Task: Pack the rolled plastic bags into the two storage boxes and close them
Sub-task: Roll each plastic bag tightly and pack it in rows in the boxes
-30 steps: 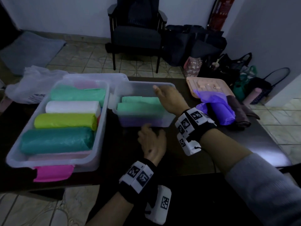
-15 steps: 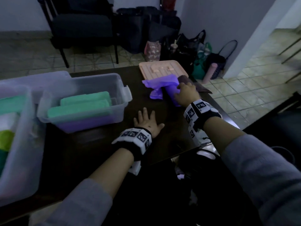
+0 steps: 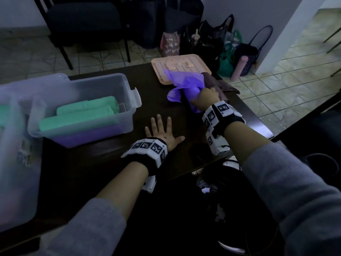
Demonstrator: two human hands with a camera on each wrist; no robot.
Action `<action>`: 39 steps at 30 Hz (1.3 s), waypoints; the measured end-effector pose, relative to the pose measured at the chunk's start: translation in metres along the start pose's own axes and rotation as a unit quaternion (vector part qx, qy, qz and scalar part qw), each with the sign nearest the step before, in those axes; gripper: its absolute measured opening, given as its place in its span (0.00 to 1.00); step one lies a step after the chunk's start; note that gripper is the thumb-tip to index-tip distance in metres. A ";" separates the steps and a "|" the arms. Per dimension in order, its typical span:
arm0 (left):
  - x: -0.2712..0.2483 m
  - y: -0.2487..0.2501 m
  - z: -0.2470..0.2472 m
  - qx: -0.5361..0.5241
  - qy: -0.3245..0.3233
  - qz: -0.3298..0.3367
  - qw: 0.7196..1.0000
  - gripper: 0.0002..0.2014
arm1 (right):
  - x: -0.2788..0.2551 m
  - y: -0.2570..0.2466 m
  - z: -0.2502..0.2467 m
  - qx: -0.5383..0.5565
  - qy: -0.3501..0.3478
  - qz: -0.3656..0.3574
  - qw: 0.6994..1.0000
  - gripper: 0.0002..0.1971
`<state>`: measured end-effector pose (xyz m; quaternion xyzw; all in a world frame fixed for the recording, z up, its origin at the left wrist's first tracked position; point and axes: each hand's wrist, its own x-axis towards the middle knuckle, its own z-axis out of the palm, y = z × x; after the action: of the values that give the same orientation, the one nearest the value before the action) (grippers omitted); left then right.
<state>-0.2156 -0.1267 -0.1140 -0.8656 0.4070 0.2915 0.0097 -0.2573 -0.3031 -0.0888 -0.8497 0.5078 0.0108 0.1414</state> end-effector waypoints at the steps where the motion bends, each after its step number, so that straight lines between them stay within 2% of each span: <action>1: 0.000 0.000 0.000 -0.001 0.001 0.000 1.000 0.41 | -0.002 0.000 0.000 -0.002 -0.006 -0.007 1.000 0.29; 5: 0.000 0.000 0.000 -0.006 0.004 0.004 1.000 0.42 | -0.019 0.003 -0.003 -0.016 -0.045 -0.052 0.997 0.31; 8: -0.005 -0.006 -0.003 -0.029 0.029 0.021 0.999 0.42 | -0.041 0.005 -0.007 -0.038 -0.082 -0.092 0.992 0.32; 11: -0.014 -0.016 -0.007 -0.061 0.083 0.039 0.994 0.36 | -0.066 0.009 -0.013 -0.058 -0.092 -0.119 0.987 0.33; 15: -0.024 -0.031 -0.014 -0.127 0.116 0.006 0.985 0.29 | -0.094 0.004 -0.016 -0.150 -0.066 -0.159 0.974 0.36; 17: -0.023 -0.036 -0.020 -0.181 0.137 -0.010 0.974 0.25 | -0.100 -0.001 -0.014 -0.177 -0.074 -0.169 0.967 0.38; 19: -0.021 -0.037 -0.027 -0.203 0.172 -0.010 0.964 0.23 | -0.104 -0.006 -0.010 -0.152 -0.093 -0.175 0.968 0.40; 23: -0.025 -0.027 -0.037 -0.137 0.168 0.078 0.973 0.21 | -0.109 -0.016 0.002 -0.079 -0.101 -0.162 0.978 0.39; 25: -0.024 -0.025 -0.044 -0.137 0.179 0.067 0.972 0.16 | -0.110 -0.016 0.005 -0.043 -0.129 -0.151 0.979 0.41; 27: -0.018 -0.026 -0.053 -0.147 0.195 0.020 0.969 0.13 | -0.112 -0.014 0.005 -0.044 -0.152 -0.158 0.975 0.41; 28: -0.015 -0.028 -0.057 -0.144 0.185 -0.001 0.972 0.14 | -0.113 -0.013 0.005 -0.059 -0.159 -0.168 0.971 0.40; 30: -0.009 -0.029 -0.060 -0.125 0.123 -0.034 0.984 0.19 | -0.117 -0.011 0.008 -0.087 -0.170 -0.188 0.963 0.37; 33: 0.000 -0.023 -0.056 -0.119 0.048 -0.046 0.991 0.20 | -0.124 -0.009 0.010 -0.094 -0.176 -0.214 0.956 0.34; 37: 0.014 -0.013 -0.049 -0.148 0.031 -0.038 0.988 0.18 | -0.128 -0.008 0.007 -0.098 -0.204 -0.243 0.943 0.30; 39: 0.021 -0.009 -0.049 -0.151 0.053 -0.047 0.986 0.19 | -0.129 -0.006 0.006 -0.099 -0.221 -0.249 0.938 0.29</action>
<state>-0.1745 -0.1474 -0.0862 -0.8894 0.3173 0.3024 -0.1295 -0.3131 -0.1881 -0.0726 -0.9347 0.2324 0.2132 0.1638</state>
